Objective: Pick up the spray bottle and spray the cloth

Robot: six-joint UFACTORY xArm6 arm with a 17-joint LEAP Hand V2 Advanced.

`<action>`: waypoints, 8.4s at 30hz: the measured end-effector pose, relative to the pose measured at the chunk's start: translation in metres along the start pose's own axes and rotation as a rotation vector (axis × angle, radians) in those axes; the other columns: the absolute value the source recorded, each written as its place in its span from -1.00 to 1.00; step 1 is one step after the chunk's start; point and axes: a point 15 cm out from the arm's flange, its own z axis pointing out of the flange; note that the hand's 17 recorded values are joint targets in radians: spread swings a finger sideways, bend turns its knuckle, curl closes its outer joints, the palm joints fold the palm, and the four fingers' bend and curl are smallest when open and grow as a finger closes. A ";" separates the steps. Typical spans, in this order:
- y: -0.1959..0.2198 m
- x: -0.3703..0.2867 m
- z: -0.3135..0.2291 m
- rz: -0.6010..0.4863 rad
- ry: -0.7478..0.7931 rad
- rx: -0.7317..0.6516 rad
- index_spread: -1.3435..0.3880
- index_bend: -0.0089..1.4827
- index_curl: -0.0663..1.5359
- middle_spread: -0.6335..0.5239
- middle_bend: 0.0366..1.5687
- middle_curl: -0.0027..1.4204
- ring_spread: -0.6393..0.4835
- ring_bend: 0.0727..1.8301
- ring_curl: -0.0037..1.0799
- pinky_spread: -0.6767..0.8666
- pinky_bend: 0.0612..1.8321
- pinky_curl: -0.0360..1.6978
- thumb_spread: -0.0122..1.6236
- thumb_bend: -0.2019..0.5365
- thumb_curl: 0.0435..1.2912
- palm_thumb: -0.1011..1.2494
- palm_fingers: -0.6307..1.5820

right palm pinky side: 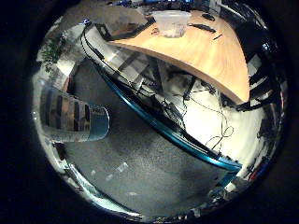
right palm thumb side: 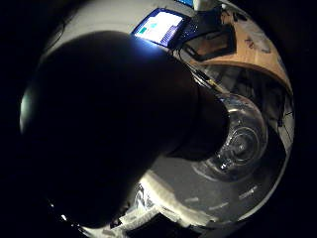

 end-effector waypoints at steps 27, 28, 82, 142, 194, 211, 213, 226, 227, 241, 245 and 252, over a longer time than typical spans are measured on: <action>-0.010 -0.025 0.018 0.033 -0.026 0.043 -0.14 -0.65 -0.33 -0.65 0.13 -0.20 -0.65 0.10 -0.27 -0.27 -0.19 -0.98 0.50 -0.43 -0.40 0.73 0.60; -0.010 -0.025 0.018 0.033 -0.027 0.042 -0.14 -0.65 -0.32 -0.64 0.17 -0.20 -0.64 0.11 -0.26 -0.29 -0.20 -0.98 0.50 -0.46 -0.41 0.74 0.60; -0.043 0.023 -0.042 -0.016 -0.355 0.132 0.24 -0.77 -0.51 0.00 -0.79 -0.48 0.37 -0.47 -0.60 0.52 0.11 -0.91 0.20 -0.54 -0.52 -0.19 -0.27; -0.057 -0.034 0.071 -0.050 -0.445 0.052 0.39 -0.78 -0.54 0.33 -0.80 -0.54 0.58 -0.56 -0.54 0.59 0.00 -0.74 0.10 -0.53 -0.53 -0.31 -0.36; -0.107 -0.096 -0.038 0.011 -0.462 0.195 -0.16 -0.69 -0.13 -0.63 -0.29 -0.20 -0.71 0.04 -0.38 -0.47 -0.06 -0.97 0.23 -0.48 -0.43 0.91 0.54; -0.063 -0.196 -0.155 -0.077 -0.498 0.095 -0.17 -0.71 -0.08 -0.63 -0.29 -0.18 -0.68 0.04 -0.38 -0.47 -0.07 -0.97 0.21 -0.49 -0.40 0.91 0.55; -0.052 -0.216 -0.163 -0.110 -0.503 0.079 -0.16 -0.71 -0.08 -0.63 -0.29 -0.18 -0.68 0.04 -0.38 -0.47 -0.07 -0.97 0.20 -0.49 -0.40 0.91 0.55; 0.046 -0.337 -0.197 -0.332 -0.575 -0.052 -0.17 -0.71 -0.07 -0.63 -0.28 -0.18 -0.68 0.03 -0.38 -0.47 -0.07 -0.97 0.21 -0.49 -0.39 0.90 0.55; 0.057 -0.345 -0.198 -0.348 -0.586 -0.070 -0.17 -0.71 -0.07 -0.63 -0.28 -0.18 -0.68 0.03 -0.38 -0.47 -0.07 -0.97 0.21 -0.49 -0.39 0.90 0.55; 0.191 -0.407 -0.198 -0.478 -0.697 -0.317 -0.18 -0.69 -0.07 -0.63 -0.28 -0.18 -0.68 0.04 -0.38 -0.47 -0.08 -0.97 0.20 -0.49 -0.38 0.90 0.55; 0.257 -0.381 -0.171 -0.459 -0.669 -0.455 -0.18 -0.69 -0.07 -0.63 -0.28 -0.18 -0.68 0.04 -0.38 -0.47 -0.08 -0.97 0.19 -0.49 -0.37 0.90 0.55; 0.316 -0.354 -0.150 -0.488 -0.617 -0.576 -0.17 -0.69 -0.07 -0.63 -0.28 -0.18 -0.68 0.04 -0.38 -0.47 -0.08 -0.97 0.19 -0.49 -0.37 0.90 0.55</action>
